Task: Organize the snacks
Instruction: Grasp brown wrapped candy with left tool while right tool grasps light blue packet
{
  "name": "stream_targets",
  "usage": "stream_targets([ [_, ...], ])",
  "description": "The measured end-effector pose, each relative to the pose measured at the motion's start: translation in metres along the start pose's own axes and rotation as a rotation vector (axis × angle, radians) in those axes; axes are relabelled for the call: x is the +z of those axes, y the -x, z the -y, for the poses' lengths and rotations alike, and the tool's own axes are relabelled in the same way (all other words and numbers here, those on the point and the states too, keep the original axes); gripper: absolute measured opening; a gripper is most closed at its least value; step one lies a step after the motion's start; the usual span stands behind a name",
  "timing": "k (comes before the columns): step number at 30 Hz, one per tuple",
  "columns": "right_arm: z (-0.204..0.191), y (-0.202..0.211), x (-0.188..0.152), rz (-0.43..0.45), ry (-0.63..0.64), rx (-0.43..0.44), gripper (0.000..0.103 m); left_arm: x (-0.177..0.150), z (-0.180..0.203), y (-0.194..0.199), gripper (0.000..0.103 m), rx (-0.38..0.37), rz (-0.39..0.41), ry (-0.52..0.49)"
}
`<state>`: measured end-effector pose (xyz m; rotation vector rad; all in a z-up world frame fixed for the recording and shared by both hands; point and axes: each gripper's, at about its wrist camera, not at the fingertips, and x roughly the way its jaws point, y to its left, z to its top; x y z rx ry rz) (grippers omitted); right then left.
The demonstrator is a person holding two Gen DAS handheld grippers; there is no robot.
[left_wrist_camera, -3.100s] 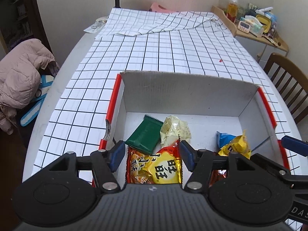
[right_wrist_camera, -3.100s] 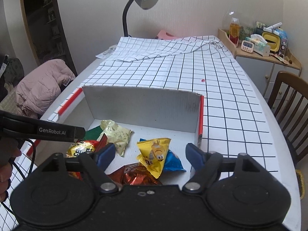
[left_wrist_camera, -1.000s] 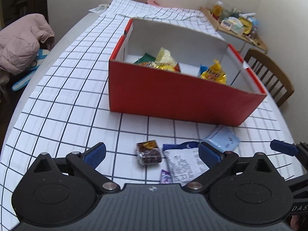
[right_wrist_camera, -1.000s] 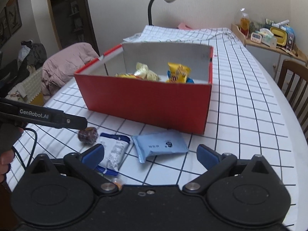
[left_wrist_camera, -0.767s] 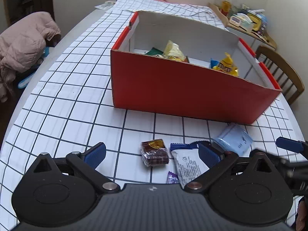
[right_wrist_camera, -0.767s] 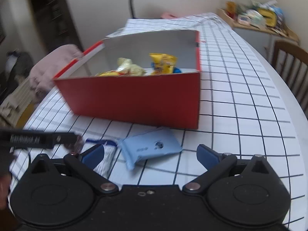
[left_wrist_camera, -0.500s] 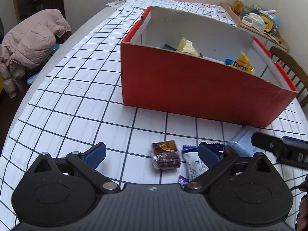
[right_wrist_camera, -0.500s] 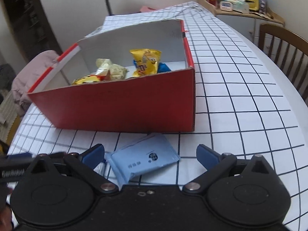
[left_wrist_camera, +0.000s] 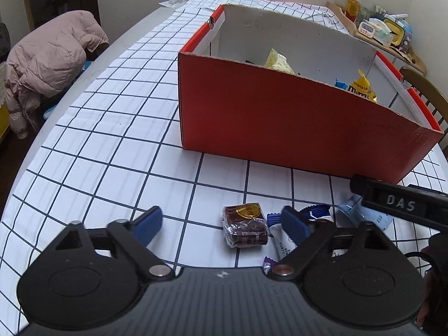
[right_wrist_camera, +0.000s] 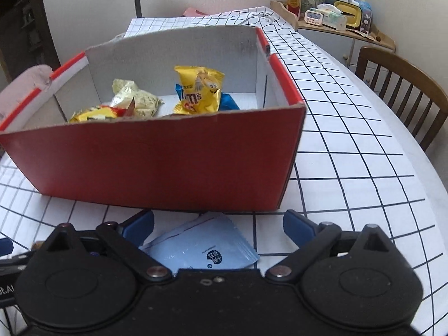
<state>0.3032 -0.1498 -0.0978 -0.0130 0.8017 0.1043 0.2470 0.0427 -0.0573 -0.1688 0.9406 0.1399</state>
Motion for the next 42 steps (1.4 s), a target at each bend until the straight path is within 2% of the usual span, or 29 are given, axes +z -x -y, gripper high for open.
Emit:
stream_targets([
  [8,-0.003,0.003,-0.013,0.007,0.126,-0.016,0.09,0.0,-0.002,-0.002,0.089,-0.013,0.0,0.021],
  [10,-0.001,0.007,-0.019,0.011,0.168,-0.015,0.09,0.0,-0.002,-0.003,0.084,-0.013,-0.002,0.026],
  [11,0.001,0.009,-0.022,0.013,0.185,-0.015,0.09,0.0,-0.002,-0.004,0.075,-0.015,-0.007,0.025],
  [12,0.003,0.012,-0.025,0.014,0.2,-0.014,0.09,-0.001,-0.002,-0.005,0.073,-0.019,-0.014,0.025],
  [15,0.011,0.016,-0.031,0.003,0.23,-0.013,0.089,-0.002,-0.002,-0.006,0.072,-0.022,-0.013,0.029],
  [21,0.019,0.022,-0.037,0.021,0.253,0.067,0.072,-0.003,0.001,-0.005,0.06,-0.024,-0.008,0.029],
  [25,0.021,0.025,-0.038,0.02,0.234,0.12,0.052,-0.004,0.001,-0.003,0.048,-0.031,-0.007,0.032],
  [27,0.02,0.027,-0.039,0.025,0.232,0.117,0.051,-0.004,0.002,-0.003,0.04,-0.038,-0.008,0.031],
  [30,0.021,0.03,-0.042,0.036,0.23,0.103,0.049,-0.005,0.002,-0.002,0.033,-0.051,-0.01,0.034],
  [42,0.032,0.071,-0.051,0.095,0.19,0.16,0.048,-0.015,-0.002,0.016,0.03,-0.062,0.001,0.046],
])
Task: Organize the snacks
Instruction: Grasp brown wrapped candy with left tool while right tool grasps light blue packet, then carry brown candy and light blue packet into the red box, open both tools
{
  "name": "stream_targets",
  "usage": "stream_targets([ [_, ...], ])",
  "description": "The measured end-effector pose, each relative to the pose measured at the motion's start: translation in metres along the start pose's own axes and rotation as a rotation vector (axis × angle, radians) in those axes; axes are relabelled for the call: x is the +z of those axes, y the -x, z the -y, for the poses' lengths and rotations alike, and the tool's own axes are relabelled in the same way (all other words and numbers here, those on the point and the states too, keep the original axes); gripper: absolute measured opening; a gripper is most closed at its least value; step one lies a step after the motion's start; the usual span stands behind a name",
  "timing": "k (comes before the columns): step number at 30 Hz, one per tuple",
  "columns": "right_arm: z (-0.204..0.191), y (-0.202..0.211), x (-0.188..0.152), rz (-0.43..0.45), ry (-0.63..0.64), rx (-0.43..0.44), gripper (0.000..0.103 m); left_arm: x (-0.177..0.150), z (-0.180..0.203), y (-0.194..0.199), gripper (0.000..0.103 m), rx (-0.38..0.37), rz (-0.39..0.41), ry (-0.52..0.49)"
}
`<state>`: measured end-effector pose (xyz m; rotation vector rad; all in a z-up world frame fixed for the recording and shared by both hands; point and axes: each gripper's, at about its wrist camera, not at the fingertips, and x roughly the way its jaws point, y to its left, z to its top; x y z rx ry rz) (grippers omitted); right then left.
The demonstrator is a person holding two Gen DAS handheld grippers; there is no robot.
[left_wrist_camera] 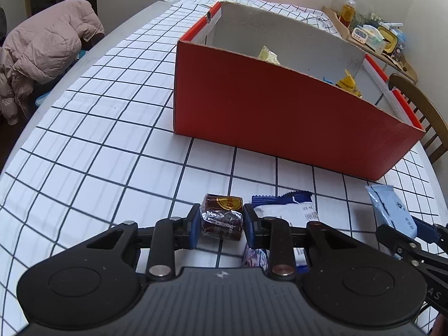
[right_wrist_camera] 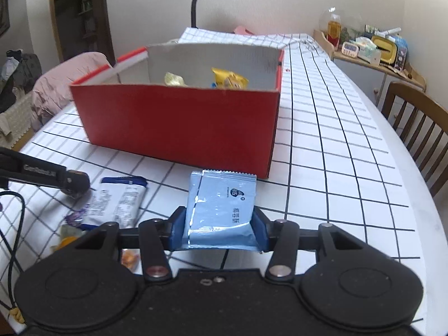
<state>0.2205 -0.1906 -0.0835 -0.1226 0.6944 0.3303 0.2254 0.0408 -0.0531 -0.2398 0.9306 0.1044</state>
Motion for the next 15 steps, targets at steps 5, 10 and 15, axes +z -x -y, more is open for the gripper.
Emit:
stream_targets([
  [5,-0.007,0.022,0.0,0.039,0.014,0.028,0.048,0.0,-0.005,0.017,0.03,0.004,0.014,0.005],
  [10,-0.009,0.042,0.006,0.073,0.019,0.05,0.048,0.004,-0.009,0.036,0.03,-0.004,0.039,0.004],
  [15,-0.011,0.056,0.016,0.104,0.031,0.057,0.048,0.012,-0.006,0.054,0.03,-0.01,0.078,-0.017],
])
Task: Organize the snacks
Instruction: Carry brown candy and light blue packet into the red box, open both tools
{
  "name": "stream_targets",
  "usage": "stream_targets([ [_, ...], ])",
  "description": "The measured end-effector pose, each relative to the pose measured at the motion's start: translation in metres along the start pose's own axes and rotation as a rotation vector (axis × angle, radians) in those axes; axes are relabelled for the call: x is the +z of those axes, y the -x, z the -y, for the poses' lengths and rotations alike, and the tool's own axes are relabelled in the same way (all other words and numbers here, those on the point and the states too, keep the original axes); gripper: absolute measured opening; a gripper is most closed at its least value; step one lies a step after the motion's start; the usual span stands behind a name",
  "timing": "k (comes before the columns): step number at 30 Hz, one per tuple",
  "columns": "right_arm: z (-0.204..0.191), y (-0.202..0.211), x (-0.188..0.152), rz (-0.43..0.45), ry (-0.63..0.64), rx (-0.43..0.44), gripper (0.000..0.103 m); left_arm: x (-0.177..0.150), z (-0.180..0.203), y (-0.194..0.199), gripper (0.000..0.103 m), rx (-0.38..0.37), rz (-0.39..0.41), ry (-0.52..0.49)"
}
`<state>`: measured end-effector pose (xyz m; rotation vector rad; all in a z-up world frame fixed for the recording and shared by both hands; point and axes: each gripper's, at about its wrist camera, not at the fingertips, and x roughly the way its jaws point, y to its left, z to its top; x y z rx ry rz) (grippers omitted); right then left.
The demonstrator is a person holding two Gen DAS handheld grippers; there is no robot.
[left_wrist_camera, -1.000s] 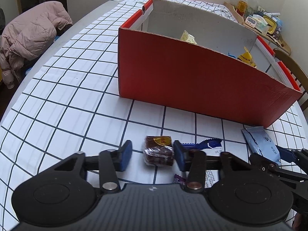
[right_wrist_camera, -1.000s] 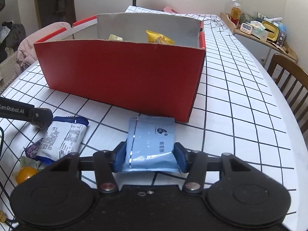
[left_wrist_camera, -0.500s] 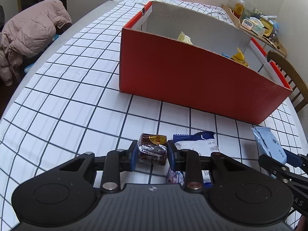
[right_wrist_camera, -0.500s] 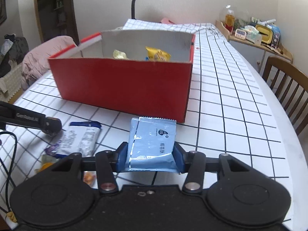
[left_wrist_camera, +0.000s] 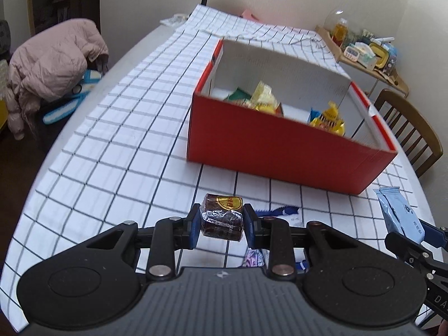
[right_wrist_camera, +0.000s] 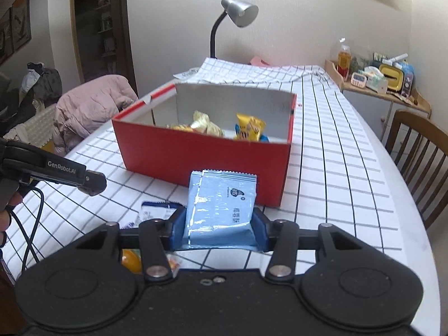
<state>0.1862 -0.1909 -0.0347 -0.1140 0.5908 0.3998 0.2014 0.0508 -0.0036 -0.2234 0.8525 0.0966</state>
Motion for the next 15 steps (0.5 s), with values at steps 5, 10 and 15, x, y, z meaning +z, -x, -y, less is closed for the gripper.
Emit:
stream_targets([
  [5,0.0,0.007,0.016,0.023,0.008,-0.001,0.048,0.014,0.009,0.016,0.03,-0.01,0.038,-0.039],
  [10,0.002,0.01,0.031,0.053,0.015,-0.007,0.048,0.033,0.019,0.03,0.03,-0.01,0.088,-0.078],
  [15,0.004,0.01,0.052,0.081,0.023,-0.02,0.048,0.054,0.031,0.04,0.03,-0.006,0.135,-0.121],
])
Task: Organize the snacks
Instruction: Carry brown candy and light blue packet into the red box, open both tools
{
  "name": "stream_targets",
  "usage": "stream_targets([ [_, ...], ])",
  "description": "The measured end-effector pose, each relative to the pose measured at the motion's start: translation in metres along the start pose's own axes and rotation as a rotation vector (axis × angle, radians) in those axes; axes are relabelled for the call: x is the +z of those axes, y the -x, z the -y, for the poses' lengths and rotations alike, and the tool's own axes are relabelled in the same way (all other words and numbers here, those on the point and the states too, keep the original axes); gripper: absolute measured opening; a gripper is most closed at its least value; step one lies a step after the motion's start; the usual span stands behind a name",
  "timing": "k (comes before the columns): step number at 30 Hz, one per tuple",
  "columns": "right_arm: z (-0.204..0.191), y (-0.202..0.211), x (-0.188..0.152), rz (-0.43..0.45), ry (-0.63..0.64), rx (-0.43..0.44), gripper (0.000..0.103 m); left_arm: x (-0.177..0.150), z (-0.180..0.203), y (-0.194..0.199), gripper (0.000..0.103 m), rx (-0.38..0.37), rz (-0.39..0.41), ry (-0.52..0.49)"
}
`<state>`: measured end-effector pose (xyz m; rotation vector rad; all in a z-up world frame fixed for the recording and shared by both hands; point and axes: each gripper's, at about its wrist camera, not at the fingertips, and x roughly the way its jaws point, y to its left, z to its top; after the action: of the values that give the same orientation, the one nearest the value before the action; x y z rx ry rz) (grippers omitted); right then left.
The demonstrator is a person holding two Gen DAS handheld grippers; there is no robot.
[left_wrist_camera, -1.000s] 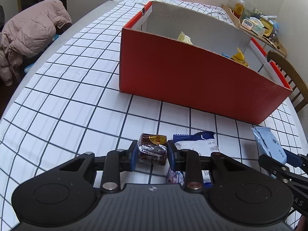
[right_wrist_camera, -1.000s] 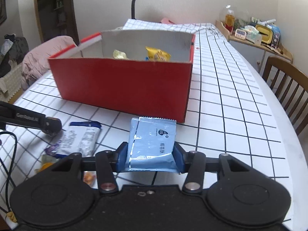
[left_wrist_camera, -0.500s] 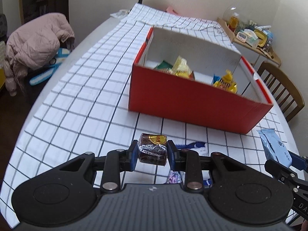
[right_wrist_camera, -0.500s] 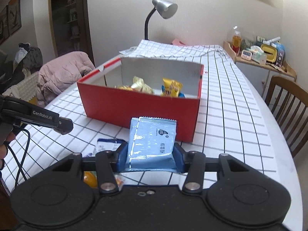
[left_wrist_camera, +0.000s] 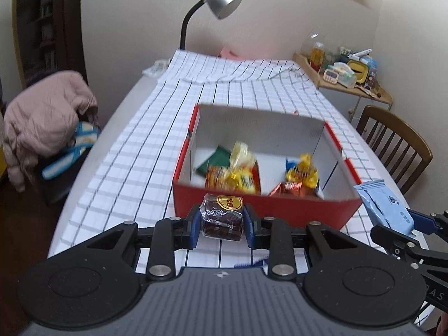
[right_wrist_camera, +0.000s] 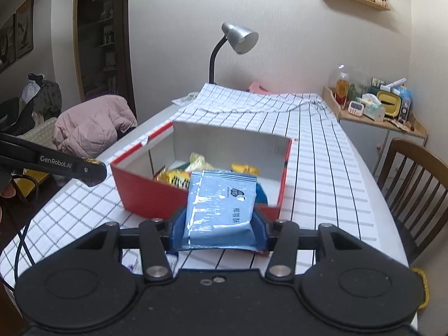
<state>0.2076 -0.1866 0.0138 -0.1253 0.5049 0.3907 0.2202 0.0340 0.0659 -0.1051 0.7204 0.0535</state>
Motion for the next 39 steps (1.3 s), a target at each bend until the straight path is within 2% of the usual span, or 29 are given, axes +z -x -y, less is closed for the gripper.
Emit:
stream_targets([
  [5,0.006,-0.009,0.02,0.017,-0.013,-0.003,0.048,0.022,0.007,-0.004,0.03,-0.008,0.019,-0.027],
  [15,0.02,-0.05,0.049,-0.007,-0.061,-0.012,0.048,0.055,0.015,-0.043,0.03,-0.016,-0.019,-0.057],
  [24,0.029,-0.103,0.061,-0.082,-0.064,-0.019,0.048,0.079,0.017,-0.096,0.03,0.015,-0.066,-0.068],
  [31,0.022,-0.139,0.055,-0.164,-0.033,-0.005,0.048,0.083,0.017,-0.135,0.03,0.038,-0.123,-0.08],
  [39,0.009,-0.156,0.05,-0.196,0.032,-0.014,0.048,0.076,0.018,-0.168,0.03,0.057,-0.184,-0.084],
])
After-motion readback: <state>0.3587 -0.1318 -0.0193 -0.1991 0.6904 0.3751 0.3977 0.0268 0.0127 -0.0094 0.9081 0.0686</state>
